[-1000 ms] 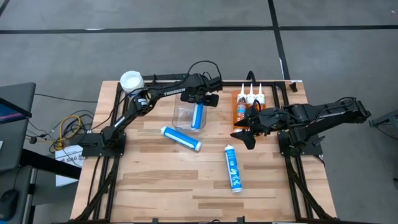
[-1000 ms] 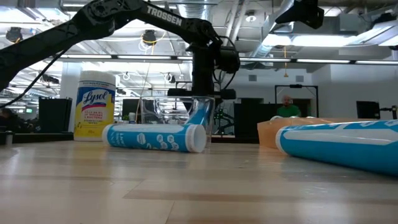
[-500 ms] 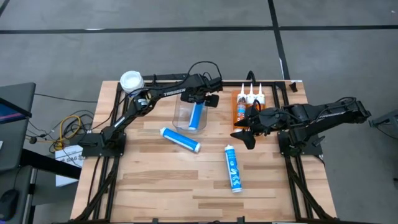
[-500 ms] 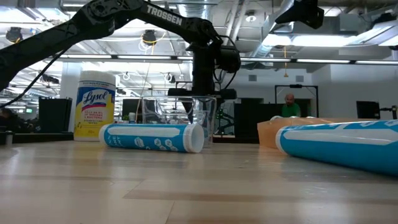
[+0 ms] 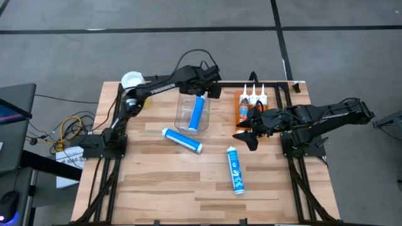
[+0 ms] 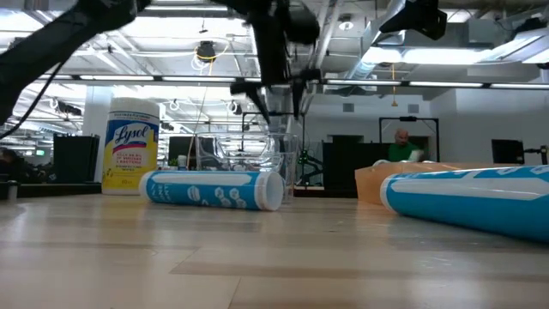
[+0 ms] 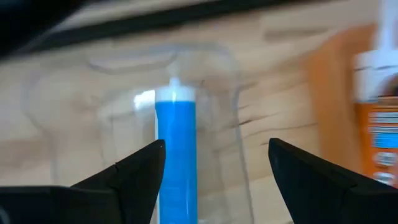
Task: Pick & place silicon tubes, Sealant and Lysol wipes
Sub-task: Put the right blue sealant into the transparent bin
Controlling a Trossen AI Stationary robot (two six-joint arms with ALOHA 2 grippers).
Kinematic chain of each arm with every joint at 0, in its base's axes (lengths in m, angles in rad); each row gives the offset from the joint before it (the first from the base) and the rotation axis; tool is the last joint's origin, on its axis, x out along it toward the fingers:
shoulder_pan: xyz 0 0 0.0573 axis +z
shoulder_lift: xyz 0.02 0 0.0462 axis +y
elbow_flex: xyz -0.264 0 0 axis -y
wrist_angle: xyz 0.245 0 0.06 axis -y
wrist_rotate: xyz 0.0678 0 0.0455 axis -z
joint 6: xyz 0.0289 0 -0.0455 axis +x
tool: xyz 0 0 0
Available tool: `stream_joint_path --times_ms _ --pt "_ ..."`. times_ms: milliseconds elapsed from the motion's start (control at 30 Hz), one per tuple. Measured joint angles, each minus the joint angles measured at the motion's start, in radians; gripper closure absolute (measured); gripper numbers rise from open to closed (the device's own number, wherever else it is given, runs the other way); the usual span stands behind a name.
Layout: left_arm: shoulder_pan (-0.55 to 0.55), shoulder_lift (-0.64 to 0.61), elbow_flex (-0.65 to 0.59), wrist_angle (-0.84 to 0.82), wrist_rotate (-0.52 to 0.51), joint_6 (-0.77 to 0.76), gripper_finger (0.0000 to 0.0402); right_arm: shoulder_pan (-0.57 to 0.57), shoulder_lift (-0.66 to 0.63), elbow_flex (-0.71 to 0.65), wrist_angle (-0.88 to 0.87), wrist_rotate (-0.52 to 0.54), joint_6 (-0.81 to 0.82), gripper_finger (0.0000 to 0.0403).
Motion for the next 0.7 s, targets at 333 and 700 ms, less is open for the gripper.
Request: stream_joint_path --times_ms 333,700 --pt "-0.123 -0.233 0.000 0.009 -0.144 0.092 0.0124 0.000 0.000 0.000 -0.008 0.000 0.000 0.0113" --pt "-0.348 -0.309 0.000 -0.266 -0.179 -0.130 0.0124 0.000 0.000 0.000 -0.008 0.000 -0.010 0.0113"
